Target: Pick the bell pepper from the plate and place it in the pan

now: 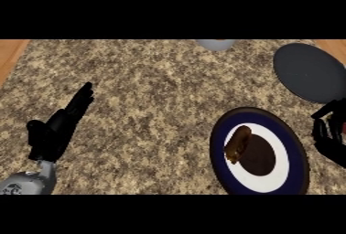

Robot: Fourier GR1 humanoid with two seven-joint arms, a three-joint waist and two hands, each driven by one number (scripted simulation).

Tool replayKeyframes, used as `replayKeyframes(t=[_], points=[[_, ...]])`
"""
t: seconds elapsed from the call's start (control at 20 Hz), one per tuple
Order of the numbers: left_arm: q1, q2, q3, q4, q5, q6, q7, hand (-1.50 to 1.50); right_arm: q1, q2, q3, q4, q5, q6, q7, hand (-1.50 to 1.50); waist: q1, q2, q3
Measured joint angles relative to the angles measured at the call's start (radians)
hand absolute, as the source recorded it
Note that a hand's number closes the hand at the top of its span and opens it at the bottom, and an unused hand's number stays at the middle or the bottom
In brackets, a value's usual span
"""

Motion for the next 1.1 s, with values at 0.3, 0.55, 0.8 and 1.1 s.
replayKeyframes(t=[0.3,0.55,0.8,1.1], points=[[-0.008,-0.027,-0.015,0.021,-0.027,-0.012,-0.021,0.0,-0.01,0.1,-0.128,0.241,-0.139,0.044,-0.219,1.5,0.032,0.007,-0.001],[-0.046,-0.043,-0.01,0.035,-0.035,-0.03,-0.008,0.0,-0.153,0.175,-0.167,0.527,-0.105,0.082,-0.345,1.5,0.052,0.011,-0.001],[-0.051,-0.065,-0.016,0.046,-0.059,-0.031,-0.01,0.0,-0.309,0.241,-0.205,0.829,-0.047,0.082,-0.477,1.5,0.061,0.013,-0.001],[-0.061,-0.069,-0.004,0.049,-0.063,-0.05,-0.016,0.0,-0.521,0.293,-0.258,1.211,0.002,0.088,-0.657,1.5,0.077,0.018,0.0]])
